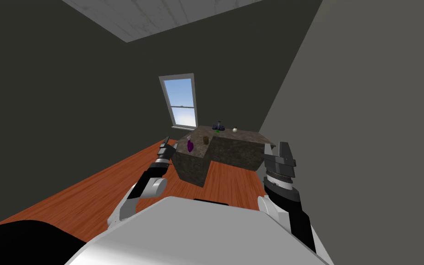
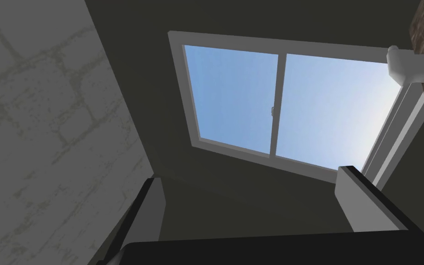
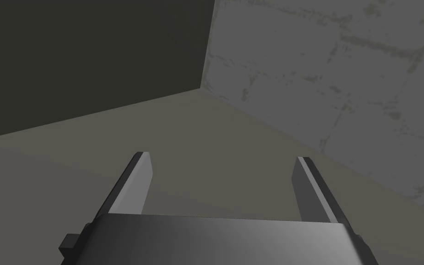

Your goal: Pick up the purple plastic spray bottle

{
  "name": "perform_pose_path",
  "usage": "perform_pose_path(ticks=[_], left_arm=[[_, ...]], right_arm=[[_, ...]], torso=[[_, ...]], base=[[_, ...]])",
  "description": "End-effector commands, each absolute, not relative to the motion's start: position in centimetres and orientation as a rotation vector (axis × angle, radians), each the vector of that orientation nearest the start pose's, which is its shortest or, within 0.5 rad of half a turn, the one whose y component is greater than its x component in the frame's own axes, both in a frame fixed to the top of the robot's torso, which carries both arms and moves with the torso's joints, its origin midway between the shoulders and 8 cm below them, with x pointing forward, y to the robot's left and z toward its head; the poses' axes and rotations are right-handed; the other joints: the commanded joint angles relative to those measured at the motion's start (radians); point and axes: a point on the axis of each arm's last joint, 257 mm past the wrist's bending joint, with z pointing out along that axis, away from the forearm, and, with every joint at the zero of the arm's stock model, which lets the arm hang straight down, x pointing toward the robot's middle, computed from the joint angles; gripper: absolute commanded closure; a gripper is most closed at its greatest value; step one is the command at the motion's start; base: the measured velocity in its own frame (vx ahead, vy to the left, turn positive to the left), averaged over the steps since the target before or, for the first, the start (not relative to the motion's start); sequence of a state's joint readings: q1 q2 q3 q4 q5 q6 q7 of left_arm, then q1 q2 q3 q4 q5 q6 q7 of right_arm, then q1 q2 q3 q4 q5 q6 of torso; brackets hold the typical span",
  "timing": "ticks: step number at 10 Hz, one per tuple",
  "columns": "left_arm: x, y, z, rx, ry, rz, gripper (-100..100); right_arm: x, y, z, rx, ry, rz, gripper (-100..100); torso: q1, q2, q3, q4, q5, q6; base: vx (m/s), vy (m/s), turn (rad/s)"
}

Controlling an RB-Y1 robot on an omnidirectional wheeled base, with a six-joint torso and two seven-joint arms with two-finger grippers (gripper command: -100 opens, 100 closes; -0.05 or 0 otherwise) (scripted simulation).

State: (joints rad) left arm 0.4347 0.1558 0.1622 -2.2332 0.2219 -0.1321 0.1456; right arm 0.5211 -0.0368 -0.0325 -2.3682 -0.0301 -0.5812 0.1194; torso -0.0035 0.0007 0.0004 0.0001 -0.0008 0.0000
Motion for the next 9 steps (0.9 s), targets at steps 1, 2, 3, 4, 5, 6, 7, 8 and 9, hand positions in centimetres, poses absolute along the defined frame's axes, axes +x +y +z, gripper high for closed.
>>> perform_pose_path(ticks=[1,2,3,4,5,6,7,8,9], left_arm=[[40.2,37.0,-4.8,-1.09,0.755,-1.345,-100],[40.3,37.0,-5.2,-1.105,0.765,-1.338,-100],[40.8,38.2,-5.8,-1.155,0.753,-1.345,-100],[40.8,38.2,-6.0,-1.163,0.758,-1.342,-100],[41.2,39.4,-6.7,-1.217,0.741,-1.349,-100],[41.3,39.4,-6.9,-1.224,0.746,-1.347,-100],[41.6,40.6,-7.5,-1.276,0.722,-1.358,-100],[41.6,40.6,-7.8,-1.289,0.729,-1.353,-100],[41.9,41.7,-8.4,-1.342,0.7,-1.366,-100]], right_arm=[[30.7,-28.2,7.1,0.482,0.544,1.204,0],[30.7,-28.2,7.1,0.482,0.544,1.204,0],[30.7,-28.2,7.1,0.482,0.544,1.204,0],[30.7,-28.2,7.1,0.482,0.544,1.204,0],[30.7,-28.2,7.1,0.482,0.544,1.204,0],[30.7,-28.2,7.1,0.482,0.544,1.204,0],[30.7,-28.2,7.1,0.482,0.544,1.204,0],[30.7,-28.2,7.1,0.482,0.544,1.204,0],[30.7,-28.2,7.1,0.482,0.544,1.204,0]], torso=[[0.0,0.0,0.0,0.0,0.0,0.0],[0.0,0.001,0.0,0.0,0.0,0.0],[0.0,0.0,0.0,0.0,0.0,0.0],[0.0,0.0,0.0,0.0,0.0,0.0],[0.001,0.0,0.0,0.0,0.0,0.0],[0.001,0.0,0.0,0.0,0.0,0.0],[0.001,0.0,0.0,0.0,0.0,0.0],[0.0,0.0,0.0,0.0,0.0,0.0],[0.001,0.0,0.0,0.0,0.0,0.0]], base=[[-0.028,-0.064,0.035],[-0.016,-0.048,0.021],[-0.008,-0.045,0.021],[-0.01,-0.037,0.014],[-0.012,-0.043,0.026],[-0.008,-0.041,0.014],[-0.009,-0.05,0.018],[-0.009,-0.04,0.015],[-0.012,-0.042,0.019]])
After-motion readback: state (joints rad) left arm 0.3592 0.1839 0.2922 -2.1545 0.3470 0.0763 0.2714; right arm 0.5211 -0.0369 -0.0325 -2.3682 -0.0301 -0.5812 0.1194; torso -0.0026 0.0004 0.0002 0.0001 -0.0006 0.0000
